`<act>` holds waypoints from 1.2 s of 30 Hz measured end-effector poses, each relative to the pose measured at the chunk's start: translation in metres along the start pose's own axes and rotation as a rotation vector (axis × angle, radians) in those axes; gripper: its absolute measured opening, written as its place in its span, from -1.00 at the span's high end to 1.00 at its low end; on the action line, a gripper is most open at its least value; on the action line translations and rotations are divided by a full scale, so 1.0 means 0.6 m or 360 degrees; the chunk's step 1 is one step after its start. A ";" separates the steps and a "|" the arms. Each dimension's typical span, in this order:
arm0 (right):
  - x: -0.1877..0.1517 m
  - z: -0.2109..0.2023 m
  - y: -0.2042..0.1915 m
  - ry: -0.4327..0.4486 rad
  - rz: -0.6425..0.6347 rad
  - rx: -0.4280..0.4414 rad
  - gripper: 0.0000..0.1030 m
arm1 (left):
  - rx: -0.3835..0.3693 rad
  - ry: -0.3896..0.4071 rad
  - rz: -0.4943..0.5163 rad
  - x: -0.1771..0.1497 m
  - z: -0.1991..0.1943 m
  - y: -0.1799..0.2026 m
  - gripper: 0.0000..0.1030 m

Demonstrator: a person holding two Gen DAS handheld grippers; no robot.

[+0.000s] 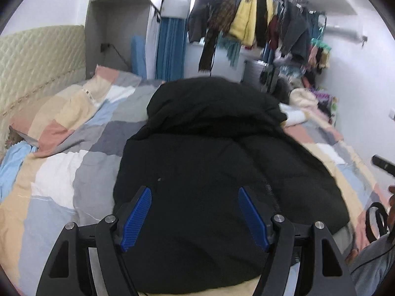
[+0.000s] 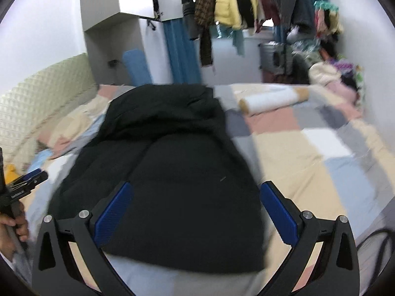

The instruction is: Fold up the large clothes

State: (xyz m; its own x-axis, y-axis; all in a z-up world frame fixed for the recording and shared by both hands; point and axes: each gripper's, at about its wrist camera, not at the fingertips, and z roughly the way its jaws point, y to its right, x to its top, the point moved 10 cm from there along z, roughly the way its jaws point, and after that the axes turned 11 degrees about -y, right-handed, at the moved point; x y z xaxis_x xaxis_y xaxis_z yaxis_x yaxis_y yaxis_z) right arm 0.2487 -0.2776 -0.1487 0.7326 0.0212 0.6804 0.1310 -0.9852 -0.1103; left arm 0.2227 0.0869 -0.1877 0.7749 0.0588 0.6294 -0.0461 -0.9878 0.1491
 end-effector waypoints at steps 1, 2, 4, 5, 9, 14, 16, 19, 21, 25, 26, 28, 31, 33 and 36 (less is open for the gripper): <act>0.009 0.002 0.011 -0.0013 0.0009 -0.0008 -1.00 | -0.0004 -0.0016 -0.0016 0.006 0.007 -0.008 -0.41; 0.014 0.011 0.021 -0.0056 0.0030 0.0022 -1.00 | -0.0016 -0.0035 -0.0034 0.010 0.015 -0.017 -0.41; 0.012 0.044 0.039 -0.0206 0.0078 0.0088 -1.00 | -0.0043 -0.0086 -0.0079 0.010 0.030 -0.034 -0.41; 0.008 0.058 0.051 -0.0256 0.0107 0.0084 -1.00 | -0.0063 -0.0122 -0.0123 0.008 0.039 -0.048 -0.41; -0.044 0.131 0.121 -0.0493 0.0328 0.0056 -1.00 | -0.0101 -0.0305 -0.0264 -0.028 0.076 -0.100 -0.41; -0.119 0.197 0.165 -0.0745 0.0647 0.0255 -1.00 | -0.0158 -0.0451 -0.0513 -0.084 0.103 -0.148 -0.41; -0.140 0.211 0.180 -0.0810 0.0751 0.0281 -1.00 | -0.0163 -0.0508 -0.0573 -0.101 0.116 -0.157 -0.41; -0.160 0.224 0.187 -0.0861 0.0898 0.0372 -1.00 | -0.0158 -0.0561 -0.0599 -0.112 0.131 -0.159 -0.41; -0.174 0.233 0.183 -0.0913 0.0948 0.0452 -1.00 | -0.0178 -0.0585 -0.0640 -0.119 0.138 -0.163 -0.41; -0.187 0.243 0.134 -0.1030 0.0899 0.0624 -1.00 | -0.0190 -0.0629 -0.0754 -0.134 0.148 -0.186 -0.41; -0.184 0.242 0.126 -0.1041 0.0866 0.0627 -1.00 | -0.0224 -0.0639 -0.0817 -0.139 0.150 -0.194 -0.41; -0.174 0.237 0.111 -0.1021 0.0777 0.0621 -1.00 | -0.0275 -0.0640 -0.0920 -0.144 0.150 -0.209 -0.41; -0.147 0.220 0.086 -0.0934 0.0703 0.0741 -1.00 | -0.0281 -0.0624 -0.1024 -0.152 0.145 -0.232 -0.41; -0.130 0.204 0.070 -0.0865 0.0642 0.0802 -1.00 | -0.0261 -0.0628 -0.1059 -0.158 0.143 -0.240 -0.41; -0.107 0.178 0.041 -0.0766 0.0563 0.0932 -1.00 | -0.0268 -0.0636 -0.1089 -0.165 0.147 -0.248 -0.41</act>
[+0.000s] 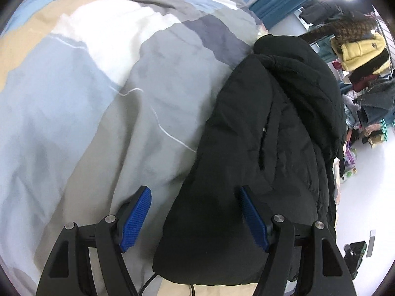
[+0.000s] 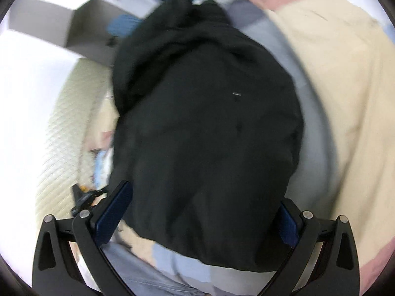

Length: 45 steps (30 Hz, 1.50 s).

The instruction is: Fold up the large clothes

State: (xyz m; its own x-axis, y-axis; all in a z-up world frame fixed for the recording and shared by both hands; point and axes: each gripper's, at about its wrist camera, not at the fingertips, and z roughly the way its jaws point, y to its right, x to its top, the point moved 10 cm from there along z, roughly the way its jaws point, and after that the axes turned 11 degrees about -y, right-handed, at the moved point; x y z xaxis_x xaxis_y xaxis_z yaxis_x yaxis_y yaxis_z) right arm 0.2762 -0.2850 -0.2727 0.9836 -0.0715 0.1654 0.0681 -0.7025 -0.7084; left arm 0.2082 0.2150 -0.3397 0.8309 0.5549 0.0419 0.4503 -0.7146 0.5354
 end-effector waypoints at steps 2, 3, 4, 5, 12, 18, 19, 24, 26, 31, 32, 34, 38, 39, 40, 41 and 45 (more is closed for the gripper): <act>0.000 -0.007 -0.028 0.0030 -0.0076 0.0089 -1.00 | -0.0065 -0.0027 0.0002 -0.002 0.004 0.008 -0.41; 0.001 -0.005 -0.039 0.0040 -0.0094 0.0124 -1.00 | -0.0136 -0.0051 0.0014 -0.004 0.008 0.018 -0.41; 0.002 -0.006 -0.044 0.0048 -0.0101 0.0161 -1.00 | -0.0213 -0.0082 0.0030 -0.008 0.012 0.030 -0.41; 0.003 -0.006 -0.044 0.0053 -0.0091 0.0181 -1.00 | -0.0276 -0.0112 0.0051 -0.011 0.017 0.042 -0.41; -0.012 0.033 0.052 -0.0117 0.0254 -0.0034 -1.00 | -0.0250 -0.0159 0.0145 -0.013 0.037 0.067 -0.57; -0.025 0.061 0.104 -0.0236 0.0384 -0.0245 -1.00 | -0.0128 -0.0204 0.0096 -0.005 0.071 0.064 -0.69; -0.027 0.067 0.108 -0.0257 0.0378 -0.0279 -1.00 | -0.0127 -0.0201 0.0108 -0.005 0.071 0.069 -0.73; -0.027 0.076 0.094 -0.0263 0.0326 -0.0250 -1.00 | -0.0318 -0.0188 0.0139 -0.016 0.058 0.092 -0.73; -0.011 0.069 0.065 -0.0191 0.0258 -0.0120 -1.00 | -0.0502 -0.0147 0.0195 -0.024 0.034 0.126 -0.73; 0.006 0.032 -0.037 0.0001 -0.0086 0.0094 -0.98 | -0.0684 -0.0063 0.0386 -0.042 0.003 0.193 -0.74; 0.007 0.027 -0.052 0.0031 -0.0136 0.0114 -0.98 | -0.0607 -0.0069 0.0376 -0.039 0.016 0.189 -0.74; 0.011 0.029 -0.061 0.0062 -0.0166 0.0100 -0.87 | -0.0534 -0.0105 0.0298 -0.027 0.039 0.168 -0.74; 0.008 0.046 -0.011 0.0013 -0.0046 -0.0038 -0.52 | -0.0418 -0.0151 0.0093 -0.012 0.085 0.116 -0.53; 0.007 0.032 0.013 0.0008 -0.0001 -0.0048 -0.50 | -0.0424 -0.0154 0.0055 -0.010 0.090 0.108 -0.45; 0.008 0.035 0.029 0.0003 0.0052 -0.0063 -0.50 | -0.0444 -0.0154 0.0025 -0.009 0.094 0.107 -0.44; 0.007 0.039 0.047 -0.0017 0.0107 -0.0100 -0.50 | -0.0465 -0.0149 0.0015 -0.007 0.094 0.109 -0.44; 0.000 0.054 0.078 -0.0102 0.0160 -0.0299 -0.51 | -0.0579 -0.0155 0.0045 -0.021 0.094 0.137 -0.39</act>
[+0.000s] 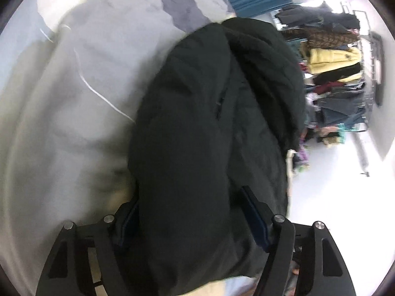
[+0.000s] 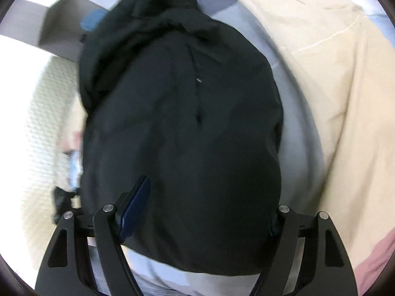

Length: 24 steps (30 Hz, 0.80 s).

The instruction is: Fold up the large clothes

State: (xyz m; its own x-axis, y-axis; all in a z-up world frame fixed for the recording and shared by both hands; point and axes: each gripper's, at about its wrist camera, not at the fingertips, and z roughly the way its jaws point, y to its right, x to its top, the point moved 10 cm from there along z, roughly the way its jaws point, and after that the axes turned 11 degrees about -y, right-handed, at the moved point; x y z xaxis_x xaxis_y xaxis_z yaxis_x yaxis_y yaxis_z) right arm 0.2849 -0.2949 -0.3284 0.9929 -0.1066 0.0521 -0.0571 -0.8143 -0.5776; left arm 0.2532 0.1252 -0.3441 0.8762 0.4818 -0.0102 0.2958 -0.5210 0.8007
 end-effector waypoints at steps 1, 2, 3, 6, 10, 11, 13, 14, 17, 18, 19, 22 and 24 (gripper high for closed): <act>-0.001 0.005 0.000 -0.0018 -0.0008 -0.0024 -0.51 | -0.0018 -0.0006 0.0023 -0.003 -0.001 0.001 -0.25; -0.001 0.009 -0.004 -0.0031 -0.0027 -0.0044 -0.51 | -0.0035 0.0000 0.0048 -0.005 -0.004 0.008 -0.18; 0.001 0.013 -0.007 -0.0038 -0.0046 -0.0049 -0.48 | -0.0054 0.0007 0.0061 -0.005 -0.003 0.014 -0.04; -0.005 0.006 -0.035 -0.0017 -0.0176 -0.0103 0.19 | -0.0077 0.0011 0.0071 -0.006 -0.015 0.025 0.45; -0.015 -0.026 -0.054 0.0086 -0.0270 -0.0159 0.70 | -0.0121 0.0087 0.0097 -0.015 -0.056 0.044 0.68; -0.018 -0.041 -0.061 0.0127 -0.0286 -0.0154 0.72 | -0.0139 0.0101 0.0107 -0.020 -0.067 0.049 0.69; -0.021 -0.065 -0.073 0.0190 -0.0305 -0.0135 0.78 | -0.0173 0.0134 0.0134 -0.030 -0.097 0.065 0.73; -0.024 -0.081 -0.078 0.0224 -0.0308 -0.0108 0.79 | -0.0175 0.0143 0.0146 -0.035 -0.110 0.068 0.74; -0.028 -0.120 -0.104 0.0285 -0.0325 -0.0024 0.82 | -0.0167 0.0169 0.0194 -0.054 -0.154 0.086 0.77; -0.030 -0.136 -0.104 0.0300 -0.0339 -0.0008 0.82 | -0.0169 0.0175 0.0210 -0.059 -0.168 0.086 0.78; -0.036 -0.155 -0.112 0.0321 -0.0358 0.0017 0.82 | -0.0165 0.0185 0.0233 -0.066 -0.182 0.094 0.78; -0.054 -0.208 -0.127 0.0371 -0.0398 0.0074 0.84 | -0.0063 0.0197 0.0313 -0.088 -0.231 0.104 0.80; -0.071 -0.246 -0.137 0.0403 -0.0435 0.0113 0.84 | -0.0071 0.0210 0.0312 -0.102 -0.267 0.107 0.80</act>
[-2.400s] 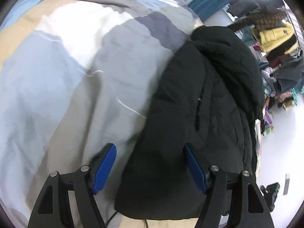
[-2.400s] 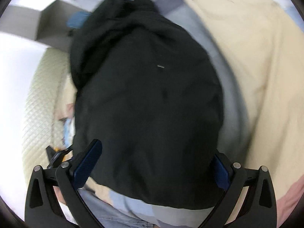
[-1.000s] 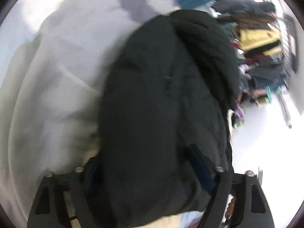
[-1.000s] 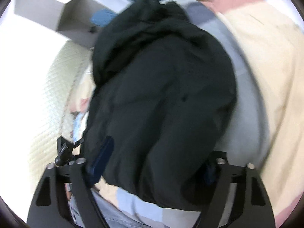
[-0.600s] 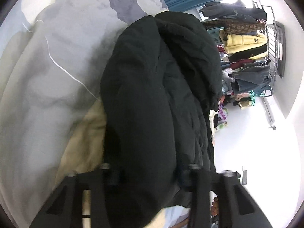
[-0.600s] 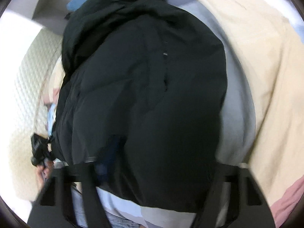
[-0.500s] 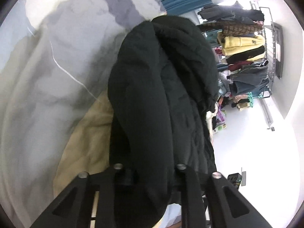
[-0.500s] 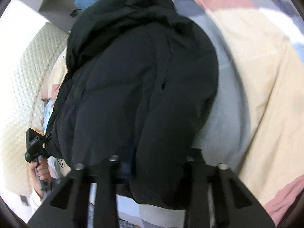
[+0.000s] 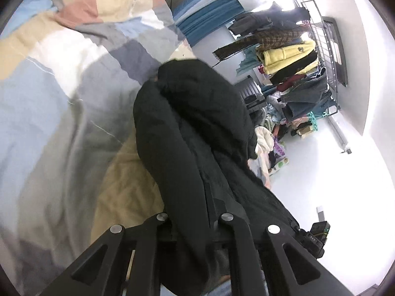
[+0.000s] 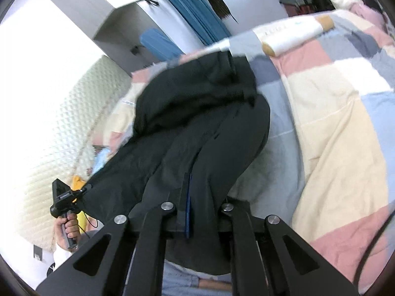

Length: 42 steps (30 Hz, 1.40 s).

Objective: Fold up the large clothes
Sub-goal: 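Lift the folded jacket off the bed with both tools closed on it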

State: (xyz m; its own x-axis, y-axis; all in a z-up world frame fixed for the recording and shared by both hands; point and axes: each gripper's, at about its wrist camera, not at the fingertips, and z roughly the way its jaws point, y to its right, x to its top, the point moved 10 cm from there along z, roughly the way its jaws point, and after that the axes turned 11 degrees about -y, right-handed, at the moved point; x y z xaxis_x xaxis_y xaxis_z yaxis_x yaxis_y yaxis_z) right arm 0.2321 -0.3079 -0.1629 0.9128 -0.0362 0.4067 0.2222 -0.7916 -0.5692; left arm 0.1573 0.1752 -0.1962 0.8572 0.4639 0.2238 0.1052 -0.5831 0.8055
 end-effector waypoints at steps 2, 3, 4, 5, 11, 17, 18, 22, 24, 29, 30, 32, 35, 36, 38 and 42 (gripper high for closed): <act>-0.010 -0.031 -0.011 0.0021 -0.0023 0.0031 0.84 | -0.0021 0.0018 0.0012 -0.009 -0.040 0.006 0.81; -0.017 -0.045 -0.019 0.0031 -0.0039 0.0046 0.84 | -0.0024 0.0028 0.0029 -0.016 -0.059 0.014 0.81; -0.026 -0.060 -0.028 0.0037 -0.0060 0.0059 0.84 | -0.0017 0.0031 0.0048 -0.020 -0.068 0.025 0.81; -0.035 -0.076 -0.039 0.0044 -0.0084 0.0069 0.84 | 0.0002 0.0036 0.0080 -0.032 -0.087 0.036 0.81; -0.096 -0.131 -0.091 0.0048 -0.0182 0.0070 0.84 | 0.0048 0.0069 0.0187 -0.100 -0.167 0.077 0.81; -0.179 -0.216 -0.122 0.0088 -0.0185 0.0157 0.84 | 0.0070 0.0034 0.0205 -0.190 -0.249 0.087 0.81; -0.188 -0.223 -0.124 0.0094 -0.0180 0.0163 0.84 | 0.0071 0.0030 0.0203 -0.197 -0.257 0.089 0.81; -0.225 -0.253 -0.146 0.0096 -0.0183 0.0143 0.84 | 0.0071 0.0053 0.0209 -0.229 -0.302 0.103 0.81; -0.227 -0.260 -0.155 0.0106 -0.0179 0.0146 0.84 | 0.0067 0.0083 0.0216 -0.224 -0.315 0.111 0.81; -0.193 -0.267 -0.165 0.0155 -0.0211 0.0111 0.83 | 0.0124 0.0144 0.0297 -0.182 -0.315 0.140 0.81; -0.187 -0.270 -0.167 0.0168 -0.0218 0.0101 0.83 | 0.0153 0.0159 0.0324 -0.170 -0.311 0.148 0.81; -0.159 -0.269 -0.165 0.0207 -0.0221 0.0072 0.83 | 0.0221 0.0205 0.0377 -0.140 -0.303 0.167 0.81; -0.111 -0.262 -0.156 0.0260 -0.0180 0.0096 0.83 | 0.0278 0.0251 0.0416 -0.095 -0.287 0.192 0.80; -0.097 -0.261 -0.154 0.0272 -0.0160 0.0108 0.83 | 0.0283 0.0266 0.0418 -0.075 -0.280 0.200 0.80; -0.060 -0.254 -0.145 0.0299 -0.0115 0.0121 0.83 | 0.0287 0.0293 0.0421 -0.042 -0.268 0.215 0.80; 0.017 -0.230 -0.129 0.0340 -0.0124 0.0031 0.83 | 0.0283 0.0325 0.0365 0.026 -0.236 0.232 0.80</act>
State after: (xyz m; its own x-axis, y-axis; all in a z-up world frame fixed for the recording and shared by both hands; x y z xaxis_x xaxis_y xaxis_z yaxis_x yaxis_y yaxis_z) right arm 0.1772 -0.3311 -0.0161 0.8000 -0.1055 0.5907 0.2975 -0.7852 -0.5431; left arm 0.1138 0.1957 -0.0030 0.7521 0.4205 0.5075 0.0231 -0.7863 0.6174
